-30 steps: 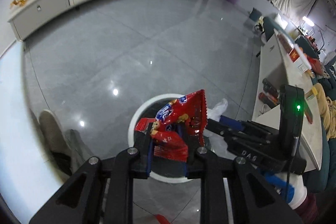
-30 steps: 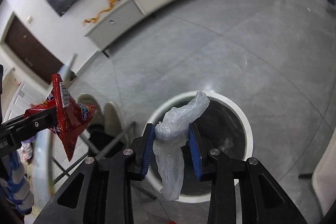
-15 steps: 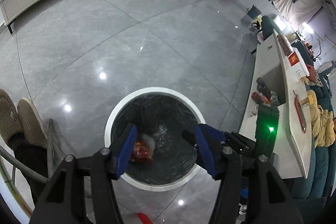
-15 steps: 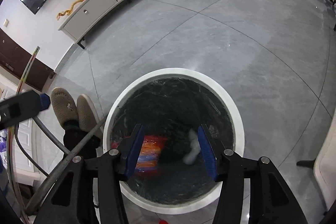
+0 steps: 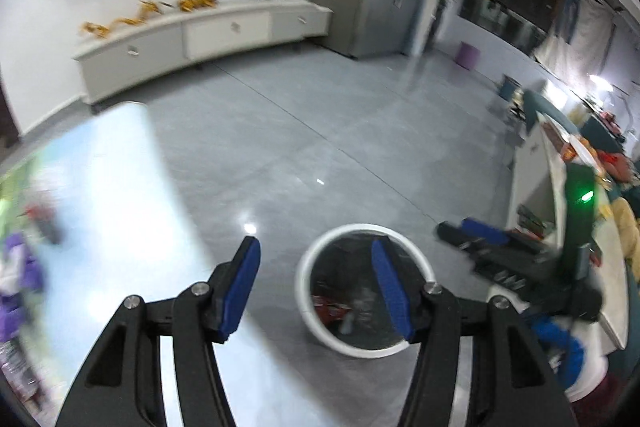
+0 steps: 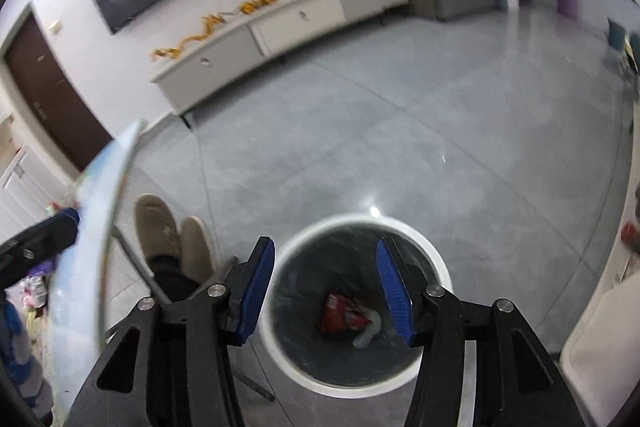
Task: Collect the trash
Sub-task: 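Move both open tools back toward the trash on the table, then grasp the pink box with the left tool while the right tool grasps the silver wrapper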
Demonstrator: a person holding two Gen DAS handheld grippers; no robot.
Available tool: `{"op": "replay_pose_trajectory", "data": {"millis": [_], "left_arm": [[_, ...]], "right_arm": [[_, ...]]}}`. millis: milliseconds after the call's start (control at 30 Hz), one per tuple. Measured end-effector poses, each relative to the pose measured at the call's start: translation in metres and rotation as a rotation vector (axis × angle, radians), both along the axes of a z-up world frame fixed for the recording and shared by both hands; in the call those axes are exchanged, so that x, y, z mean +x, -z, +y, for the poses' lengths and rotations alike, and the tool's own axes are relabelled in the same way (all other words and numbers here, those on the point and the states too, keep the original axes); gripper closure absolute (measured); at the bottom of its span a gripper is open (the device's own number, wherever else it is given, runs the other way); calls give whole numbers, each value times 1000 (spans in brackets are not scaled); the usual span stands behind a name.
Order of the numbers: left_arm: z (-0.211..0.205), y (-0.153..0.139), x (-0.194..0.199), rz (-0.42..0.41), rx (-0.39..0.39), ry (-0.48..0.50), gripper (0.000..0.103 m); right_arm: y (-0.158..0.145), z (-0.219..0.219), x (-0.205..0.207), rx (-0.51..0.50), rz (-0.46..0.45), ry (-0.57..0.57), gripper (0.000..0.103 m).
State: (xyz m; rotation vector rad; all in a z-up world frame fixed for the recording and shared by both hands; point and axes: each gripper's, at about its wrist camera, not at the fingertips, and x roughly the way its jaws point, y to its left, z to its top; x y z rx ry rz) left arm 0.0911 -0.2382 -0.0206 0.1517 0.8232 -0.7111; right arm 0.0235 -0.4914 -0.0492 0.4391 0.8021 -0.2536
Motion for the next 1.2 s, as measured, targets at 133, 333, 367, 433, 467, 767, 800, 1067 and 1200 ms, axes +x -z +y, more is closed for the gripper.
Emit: {"op": "replay_pose_trajectory", "data": {"millis": [133,333,367,433,467,767,800,1067,1200], "left_arm": [[59,-14,-5,-36,-17,-98,46],[155,-24,-17,-58,-35,-263,46],[178,-23,-19,-52,-44,-308,46],[209,-20,-22,-43,-51,-367,46],[227,-17,-23,-35,-55,-402,46],[344,15,-24,74,-96,-645,46],[351,18,-23,96,-110,-660,46],[370,37,5,222,-194,-752,44],[373,44,20,271,-219,-795,44]], "right_arm": [[-37,35,3,-33,-71,-76,51],[-81,101,9,-69,-158,-232,51],[-87,112,10,-73,-168,-256,51],[-97,134,13,-81,-184,-306,51],[-100,144,13,-79,-191,-333,51],[-108,237,25,-75,-201,-558,51],[-106,248,28,-72,-196,-586,51],[-84,311,45,-49,-147,-759,51],[-71,341,54,-44,-118,-847,51]]}}
